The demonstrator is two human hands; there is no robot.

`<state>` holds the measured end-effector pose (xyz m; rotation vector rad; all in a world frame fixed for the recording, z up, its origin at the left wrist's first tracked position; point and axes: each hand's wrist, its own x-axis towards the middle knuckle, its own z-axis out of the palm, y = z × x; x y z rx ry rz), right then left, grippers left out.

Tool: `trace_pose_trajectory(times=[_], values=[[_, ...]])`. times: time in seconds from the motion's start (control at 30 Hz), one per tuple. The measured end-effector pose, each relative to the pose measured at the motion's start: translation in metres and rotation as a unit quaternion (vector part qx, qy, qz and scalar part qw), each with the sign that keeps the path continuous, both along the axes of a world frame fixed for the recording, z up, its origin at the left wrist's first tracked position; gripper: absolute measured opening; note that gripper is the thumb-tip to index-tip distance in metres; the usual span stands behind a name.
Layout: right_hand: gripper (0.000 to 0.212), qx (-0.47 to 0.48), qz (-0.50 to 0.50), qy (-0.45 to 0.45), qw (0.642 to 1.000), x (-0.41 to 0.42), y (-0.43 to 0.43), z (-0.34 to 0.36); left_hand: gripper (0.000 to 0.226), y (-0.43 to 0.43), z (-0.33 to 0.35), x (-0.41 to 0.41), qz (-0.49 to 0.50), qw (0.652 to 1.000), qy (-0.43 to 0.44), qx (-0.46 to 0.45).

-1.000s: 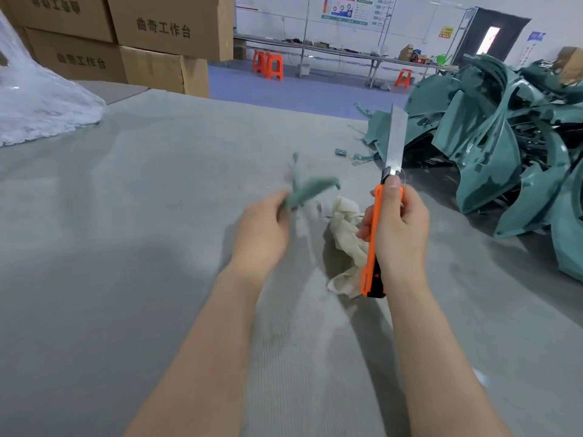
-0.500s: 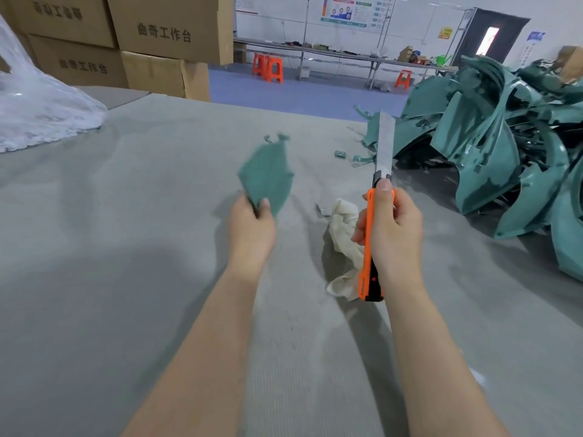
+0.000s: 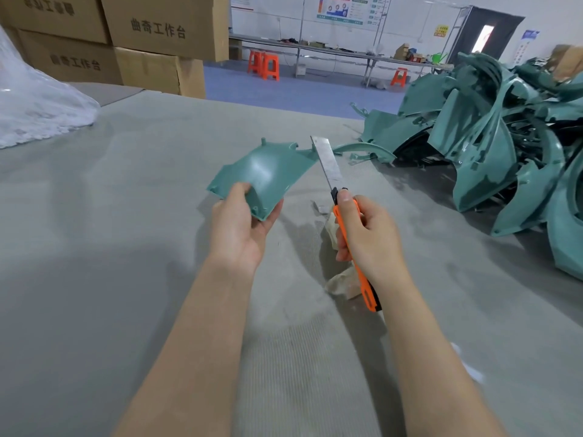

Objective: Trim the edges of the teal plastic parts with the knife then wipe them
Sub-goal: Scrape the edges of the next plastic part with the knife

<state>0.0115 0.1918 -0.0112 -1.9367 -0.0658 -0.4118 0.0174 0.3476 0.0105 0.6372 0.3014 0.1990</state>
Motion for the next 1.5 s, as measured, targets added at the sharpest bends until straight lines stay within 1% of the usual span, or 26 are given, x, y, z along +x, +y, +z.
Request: trace_pose_trajectory(times=[0.1,0.23,0.33,0.53,0.73,0.93,1.0,1.1,1.17,1.3,1.5], values=[[0.045,-0.001,0.001,0.004,1.000,0.000,0.001,0.000,0.004,-0.002,0.000,0.000,0.007,0.999,0.017,0.028],[0.044,0.001,-0.005,0.006,1.000,0.000,0.000,0.000,0.007,0.000,0.000,0.000,0.012,0.999,0.014,0.049],[0.047,-0.011,-0.008,0.004,1.000,-0.001,0.001,0.000,0.007,0.000,0.000,-0.001,0.014,0.998,0.018,0.051],[0.052,-0.031,-0.016,-0.011,0.999,-0.002,0.006,0.001,0.007,0.001,0.001,0.000,0.013,0.999,0.024,0.022],[0.050,0.008,-0.004,-0.003,1.000,-0.006,0.009,0.004,0.006,0.000,0.004,-0.001,0.004,1.000,0.026,0.000],[0.044,0.054,0.006,-0.016,0.998,-0.006,0.008,0.005,0.008,0.002,0.002,0.000,0.007,0.999,0.034,0.024],[0.045,0.040,0.014,-0.014,0.999,-0.005,0.008,0.004,0.007,0.001,0.002,0.000,0.005,0.999,0.036,0.017],[0.050,-0.028,0.017,-0.020,0.999,-0.004,0.010,0.000,0.007,0.000,0.003,-0.001,0.004,0.999,0.033,0.009],[0.049,-0.047,0.015,-0.026,0.998,-0.004,0.010,-0.001,0.008,0.000,0.003,-0.001,0.005,0.999,0.033,0.006],[0.050,-0.036,0.022,-0.024,0.999,-0.003,0.010,-0.003,0.006,0.001,0.004,-0.001,0.002,0.999,0.034,0.001],[0.045,-0.015,0.034,-0.013,0.999,-0.004,0.011,-0.003,0.007,0.001,0.004,0.000,-0.004,0.999,0.035,-0.007]])
